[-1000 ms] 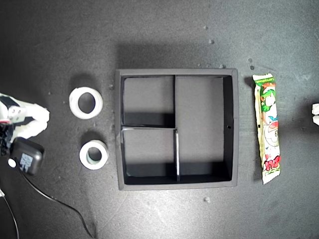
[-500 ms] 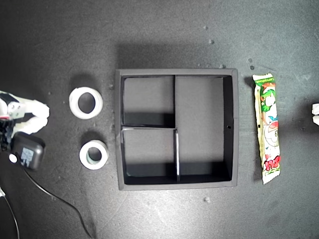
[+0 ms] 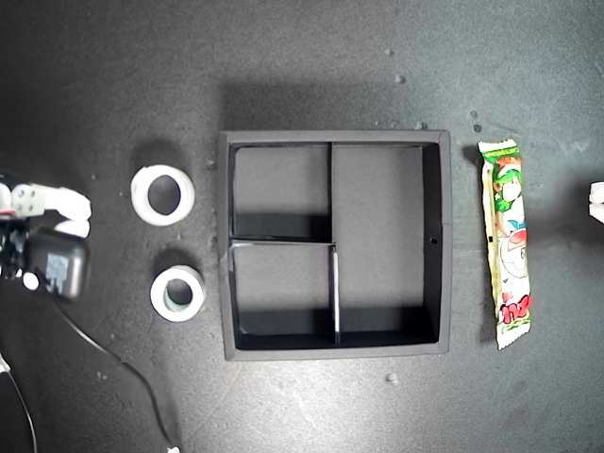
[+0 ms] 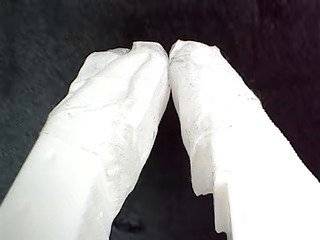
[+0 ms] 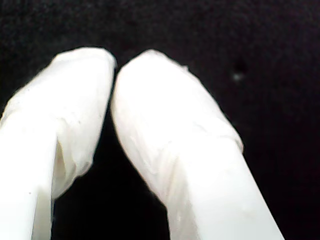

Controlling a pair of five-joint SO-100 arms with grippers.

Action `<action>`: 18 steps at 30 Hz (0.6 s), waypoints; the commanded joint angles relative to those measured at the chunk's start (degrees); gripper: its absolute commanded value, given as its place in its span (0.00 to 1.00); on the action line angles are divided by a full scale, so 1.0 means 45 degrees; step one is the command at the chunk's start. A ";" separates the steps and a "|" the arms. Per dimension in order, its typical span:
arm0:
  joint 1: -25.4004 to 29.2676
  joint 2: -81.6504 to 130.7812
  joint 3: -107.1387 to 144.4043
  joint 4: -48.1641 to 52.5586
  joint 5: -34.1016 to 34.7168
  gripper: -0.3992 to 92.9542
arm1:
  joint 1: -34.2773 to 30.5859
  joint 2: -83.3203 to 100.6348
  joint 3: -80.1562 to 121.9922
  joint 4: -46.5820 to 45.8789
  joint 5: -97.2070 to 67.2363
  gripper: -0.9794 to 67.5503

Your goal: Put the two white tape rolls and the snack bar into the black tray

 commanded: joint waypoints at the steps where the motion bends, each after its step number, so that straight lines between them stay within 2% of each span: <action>1: -0.0020 0.0664 0.0762 -0.0605 0.0488 0.01 | 0.0137 0.0078 0.0137 -0.1191 -0.3516 0.01; 3: 0.0000 0.0664 0.0762 -0.1230 0.1055 0.00 | 0.0312 0.0078 0.0137 -0.1660 -0.4004 0.01; 7: 0.0430 0.0664 0.0762 -0.3262 0.3438 0.00 | 0.0566 0.0078 0.0137 -0.2070 -0.3906 0.01; 8: 0.0566 0.0664 0.0762 -0.3477 0.3359 0.00 | 0.0625 0.0078 0.0137 -0.2070 -0.3672 0.01; 10: 0.0742 0.0664 0.0762 -0.3555 0.2285 0.00 | 0.0859 -0.0059 0.0137 -0.2031 -0.3242 0.01; 12: 0.0625 0.0664 0.0762 -0.4121 0.3066 0.00 | 0.1172 -0.0059 0.0137 -0.1816 -0.2988 0.01; 16: -0.0195 0.0684 0.0762 -0.4492 0.3320 0.01 | 0.1543 -0.0078 0.0137 -0.1484 -0.2520 0.01; 18: -0.0371 0.0684 0.0762 -0.5234 0.3906 0.06 | 0.1504 -0.0020 0.0137 -0.1680 -0.2441 0.08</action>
